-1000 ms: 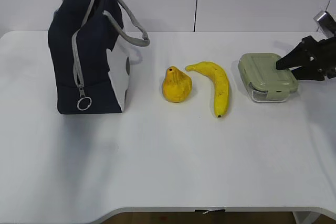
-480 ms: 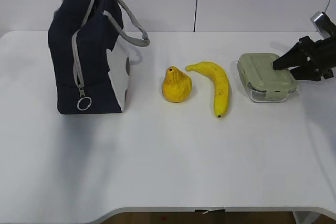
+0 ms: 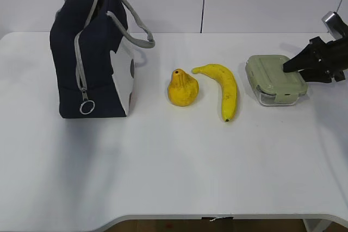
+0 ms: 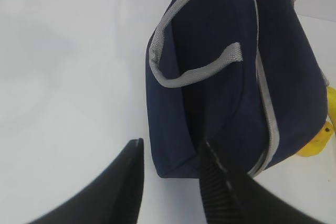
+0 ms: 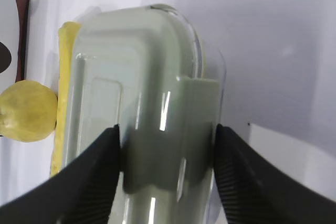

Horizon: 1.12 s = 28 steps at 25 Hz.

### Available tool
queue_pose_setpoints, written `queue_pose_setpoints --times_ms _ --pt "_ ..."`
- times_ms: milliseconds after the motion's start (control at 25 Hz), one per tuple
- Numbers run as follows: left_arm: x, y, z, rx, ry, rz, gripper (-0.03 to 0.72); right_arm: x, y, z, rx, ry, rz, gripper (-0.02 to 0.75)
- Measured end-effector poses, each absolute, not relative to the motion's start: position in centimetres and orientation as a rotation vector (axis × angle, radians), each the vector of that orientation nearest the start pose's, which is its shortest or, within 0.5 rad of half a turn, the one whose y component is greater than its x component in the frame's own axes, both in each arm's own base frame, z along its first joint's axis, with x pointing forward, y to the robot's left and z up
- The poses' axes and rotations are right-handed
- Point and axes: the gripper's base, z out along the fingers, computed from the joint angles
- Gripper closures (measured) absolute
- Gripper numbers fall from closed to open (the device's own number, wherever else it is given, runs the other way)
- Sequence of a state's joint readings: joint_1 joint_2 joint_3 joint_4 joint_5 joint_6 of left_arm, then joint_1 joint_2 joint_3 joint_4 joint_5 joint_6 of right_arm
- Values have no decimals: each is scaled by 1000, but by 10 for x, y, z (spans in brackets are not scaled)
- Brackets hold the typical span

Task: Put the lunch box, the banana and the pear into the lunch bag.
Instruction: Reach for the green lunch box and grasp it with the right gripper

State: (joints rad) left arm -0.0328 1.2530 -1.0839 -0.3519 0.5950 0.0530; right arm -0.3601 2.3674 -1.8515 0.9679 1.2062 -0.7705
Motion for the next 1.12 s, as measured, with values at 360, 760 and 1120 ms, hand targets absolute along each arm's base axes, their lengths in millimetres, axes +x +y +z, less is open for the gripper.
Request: queue_pose_setpoints --times_ms 360,760,1120 --pt "271 -26 351 -125 2226 -367 411 470 -102 151 -11 2513 1054 319" --pt "271 -26 351 -126 2225 -367 411 470 -102 152 -8 2510 1057 336" --pt "271 -26 351 -126 2225 -367 411 470 -102 152 -6 2506 1061 339"
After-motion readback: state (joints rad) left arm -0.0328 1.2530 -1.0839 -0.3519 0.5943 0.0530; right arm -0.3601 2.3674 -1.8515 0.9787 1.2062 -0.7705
